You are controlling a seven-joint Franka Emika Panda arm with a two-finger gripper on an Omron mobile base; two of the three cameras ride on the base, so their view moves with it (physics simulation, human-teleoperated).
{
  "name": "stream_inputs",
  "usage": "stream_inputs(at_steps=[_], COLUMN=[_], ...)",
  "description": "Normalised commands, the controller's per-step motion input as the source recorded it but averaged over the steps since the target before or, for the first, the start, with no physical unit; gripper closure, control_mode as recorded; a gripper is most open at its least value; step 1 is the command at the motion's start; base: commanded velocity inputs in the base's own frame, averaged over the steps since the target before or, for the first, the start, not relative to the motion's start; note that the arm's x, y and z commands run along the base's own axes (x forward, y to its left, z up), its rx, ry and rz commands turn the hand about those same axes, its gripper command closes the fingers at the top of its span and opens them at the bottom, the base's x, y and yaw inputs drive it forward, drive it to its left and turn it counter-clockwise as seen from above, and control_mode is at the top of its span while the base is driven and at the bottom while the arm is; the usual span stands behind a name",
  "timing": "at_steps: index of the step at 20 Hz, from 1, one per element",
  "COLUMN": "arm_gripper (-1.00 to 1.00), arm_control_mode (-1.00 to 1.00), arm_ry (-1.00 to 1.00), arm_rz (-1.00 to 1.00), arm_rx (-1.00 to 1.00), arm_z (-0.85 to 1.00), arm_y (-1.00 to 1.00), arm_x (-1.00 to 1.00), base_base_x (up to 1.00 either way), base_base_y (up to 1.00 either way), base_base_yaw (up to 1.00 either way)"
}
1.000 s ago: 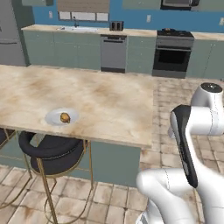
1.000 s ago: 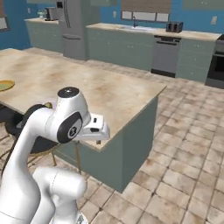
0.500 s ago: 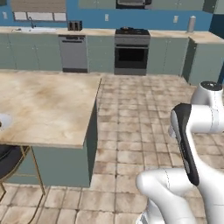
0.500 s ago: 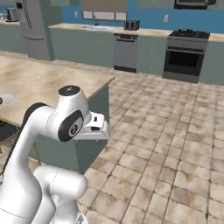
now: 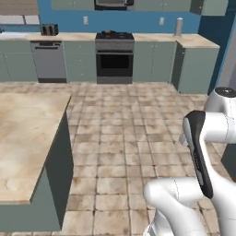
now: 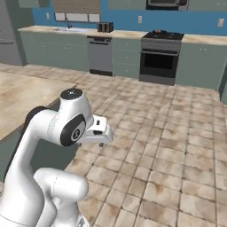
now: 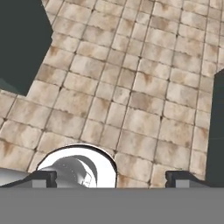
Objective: Take the chicken drumsticks from the pan and place one on each plate on the dining counter.
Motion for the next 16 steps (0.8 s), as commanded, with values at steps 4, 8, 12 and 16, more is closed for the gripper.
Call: stream_inputs(at_steps=[4, 8, 12, 16], arm_gripper=[-1.00, -1.00, -1.00, -1.00], arm_control_mode=[1.00, 1.00, 1.00, 1.00], arm_ry=[0.00, 0.00, 0.00, 0.00], arm_rz=[0.00, 0.00, 0.00, 0.00], arm_rx=[0.00, 0.00, 0.00, 0.00], arm_z=[0.00, 0.00, 0.00, 0.00], arm_y=[0.00, 0.00, 0.00, 0.00], arm_x=[0.00, 0.00, 0.00, 0.00], base_base_x=[1.00, 1.00, 1.00, 1.00], base_base_y=[-0.12, 0.00, 0.08, 0.17], base_base_yaw=[-0.09, -0.02, 0.00, 0.07])
